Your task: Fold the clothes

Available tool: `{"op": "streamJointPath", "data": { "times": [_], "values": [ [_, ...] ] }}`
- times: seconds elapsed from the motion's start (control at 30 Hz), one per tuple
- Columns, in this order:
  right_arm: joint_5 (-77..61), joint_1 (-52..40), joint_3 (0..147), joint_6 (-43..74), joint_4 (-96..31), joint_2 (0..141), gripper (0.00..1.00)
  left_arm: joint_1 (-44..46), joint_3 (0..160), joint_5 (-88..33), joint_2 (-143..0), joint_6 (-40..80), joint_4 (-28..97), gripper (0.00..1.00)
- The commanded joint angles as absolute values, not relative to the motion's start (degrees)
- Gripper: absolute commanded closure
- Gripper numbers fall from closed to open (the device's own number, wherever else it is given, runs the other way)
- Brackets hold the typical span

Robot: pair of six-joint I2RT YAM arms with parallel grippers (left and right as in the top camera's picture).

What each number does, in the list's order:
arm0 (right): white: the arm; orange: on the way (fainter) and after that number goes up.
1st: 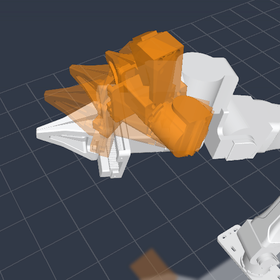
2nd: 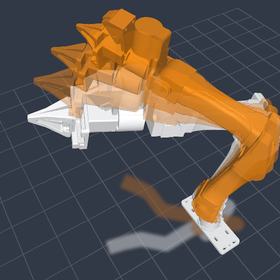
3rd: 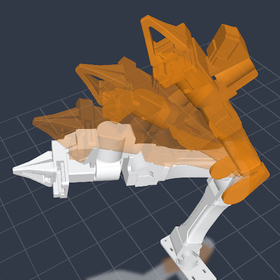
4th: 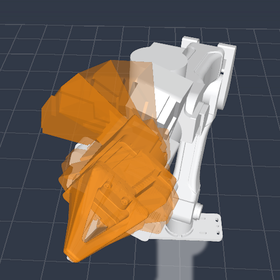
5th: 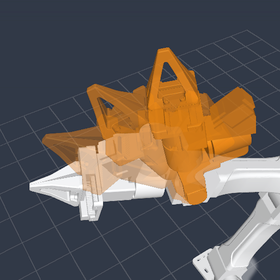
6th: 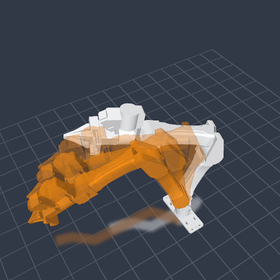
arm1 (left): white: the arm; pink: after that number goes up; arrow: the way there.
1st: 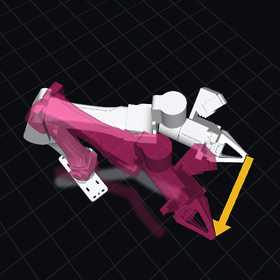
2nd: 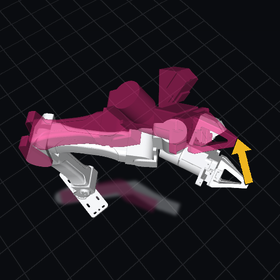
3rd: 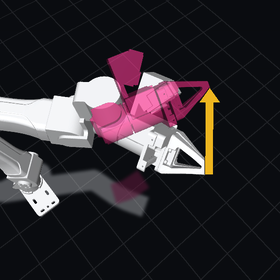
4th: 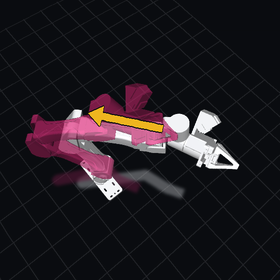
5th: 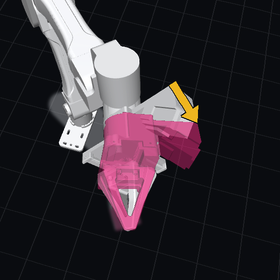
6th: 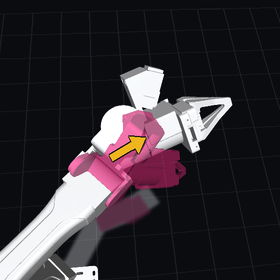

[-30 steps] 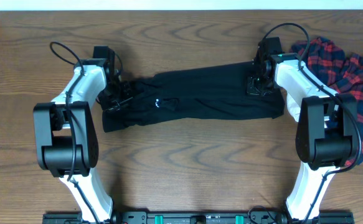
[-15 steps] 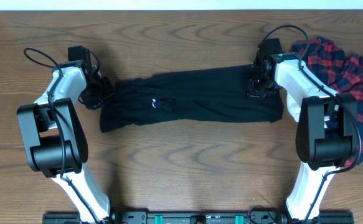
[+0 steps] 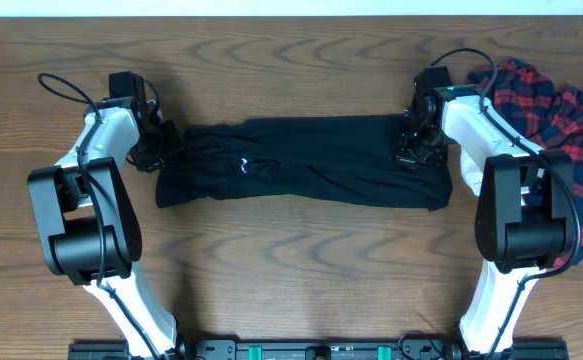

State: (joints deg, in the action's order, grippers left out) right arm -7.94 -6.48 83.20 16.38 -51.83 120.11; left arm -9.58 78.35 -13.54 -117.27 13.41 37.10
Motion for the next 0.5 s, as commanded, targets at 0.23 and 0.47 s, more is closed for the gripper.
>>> {"op": "streamJointPath", "data": {
  "times": [0.23, 0.47],
  "values": [
    [-7.27, -7.14, 82.41, 17.54, -51.00, 122.61, 0.88, -10.20, 79.96, -16.23, -108.79, 11.11, 40.01, 0.69],
    [-6.37, -7.14, 82.41, 17.52, -50.81, 122.61, 0.88, -13.69, 79.96, -13.67, -97.23, 10.98, 41.28, 0.42]
  ]
}}
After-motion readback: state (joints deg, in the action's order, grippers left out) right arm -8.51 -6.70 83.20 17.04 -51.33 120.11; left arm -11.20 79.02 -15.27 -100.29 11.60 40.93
